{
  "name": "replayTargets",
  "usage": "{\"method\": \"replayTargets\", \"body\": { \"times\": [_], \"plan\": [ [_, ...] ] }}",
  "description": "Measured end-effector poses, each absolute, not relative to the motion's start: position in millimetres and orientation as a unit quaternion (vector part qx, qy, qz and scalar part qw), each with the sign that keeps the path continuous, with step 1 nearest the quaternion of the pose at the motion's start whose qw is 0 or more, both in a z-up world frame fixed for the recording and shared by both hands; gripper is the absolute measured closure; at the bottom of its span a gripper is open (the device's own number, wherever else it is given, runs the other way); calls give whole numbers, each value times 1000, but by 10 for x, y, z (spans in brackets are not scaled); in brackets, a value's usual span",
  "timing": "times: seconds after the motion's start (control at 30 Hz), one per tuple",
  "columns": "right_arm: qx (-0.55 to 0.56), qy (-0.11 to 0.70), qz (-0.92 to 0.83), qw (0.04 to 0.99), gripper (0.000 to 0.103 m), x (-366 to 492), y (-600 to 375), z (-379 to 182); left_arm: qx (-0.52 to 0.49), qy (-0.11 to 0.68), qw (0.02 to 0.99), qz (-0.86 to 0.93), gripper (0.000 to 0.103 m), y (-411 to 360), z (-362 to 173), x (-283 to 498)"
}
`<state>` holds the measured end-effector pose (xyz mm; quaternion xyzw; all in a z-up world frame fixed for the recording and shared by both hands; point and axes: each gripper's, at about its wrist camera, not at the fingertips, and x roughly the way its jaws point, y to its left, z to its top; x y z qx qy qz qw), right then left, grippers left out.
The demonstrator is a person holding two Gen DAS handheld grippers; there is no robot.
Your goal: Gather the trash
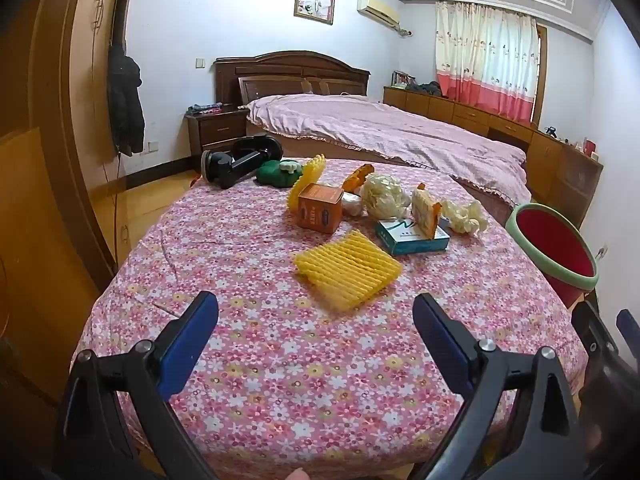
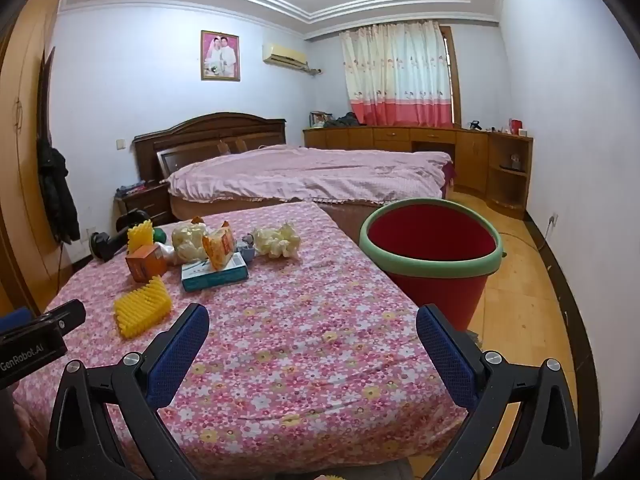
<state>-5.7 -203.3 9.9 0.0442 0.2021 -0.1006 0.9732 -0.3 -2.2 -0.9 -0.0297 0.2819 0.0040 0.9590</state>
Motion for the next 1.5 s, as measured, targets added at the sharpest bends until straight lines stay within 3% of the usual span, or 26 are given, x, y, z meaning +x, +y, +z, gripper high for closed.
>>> {"method": "replayTargets", "body": {
  "times": [1.5],
  "plan": [
    [45,209,-107,971,0,-39,-2045,89,-44,288,957,11,6,45,-17,6]
  ]
}}
